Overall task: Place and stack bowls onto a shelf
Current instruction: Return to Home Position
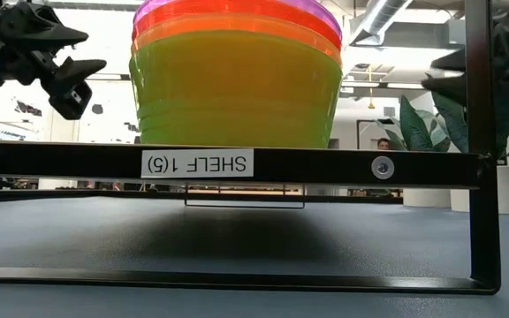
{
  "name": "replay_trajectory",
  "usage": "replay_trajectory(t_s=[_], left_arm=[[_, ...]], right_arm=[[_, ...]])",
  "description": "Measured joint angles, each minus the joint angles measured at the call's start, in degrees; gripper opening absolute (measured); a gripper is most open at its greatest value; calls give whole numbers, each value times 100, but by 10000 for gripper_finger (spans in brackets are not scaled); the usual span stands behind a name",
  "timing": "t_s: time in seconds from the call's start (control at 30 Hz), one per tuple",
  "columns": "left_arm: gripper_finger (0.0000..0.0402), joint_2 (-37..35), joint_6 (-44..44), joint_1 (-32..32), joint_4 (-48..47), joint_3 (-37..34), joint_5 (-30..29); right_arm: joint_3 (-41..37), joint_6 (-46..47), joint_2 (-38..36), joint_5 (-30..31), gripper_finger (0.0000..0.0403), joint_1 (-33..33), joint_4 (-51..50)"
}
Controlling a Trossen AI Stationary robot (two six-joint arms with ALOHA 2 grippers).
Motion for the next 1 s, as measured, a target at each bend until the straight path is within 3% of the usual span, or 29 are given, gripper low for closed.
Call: replay_trajectory(t_s=[0.27, 0.53, 0.77, 1.0], left_arm=[[162, 3, 101, 0, -475, -4, -125], [162, 2, 910, 0, -391, -9, -418], [162, 2, 356, -7, -418, -13, -264], [162, 2, 362, -7, -415, -17, -264]], right_arm=[[-2, -80, 366, -14, 209, -409, -49], [-7, -78, 484, -16, 209, -471, -66], [-11, -78, 484, -19, 209, -469, -55], [-11, -78, 484, -20, 209, -469, -50]])
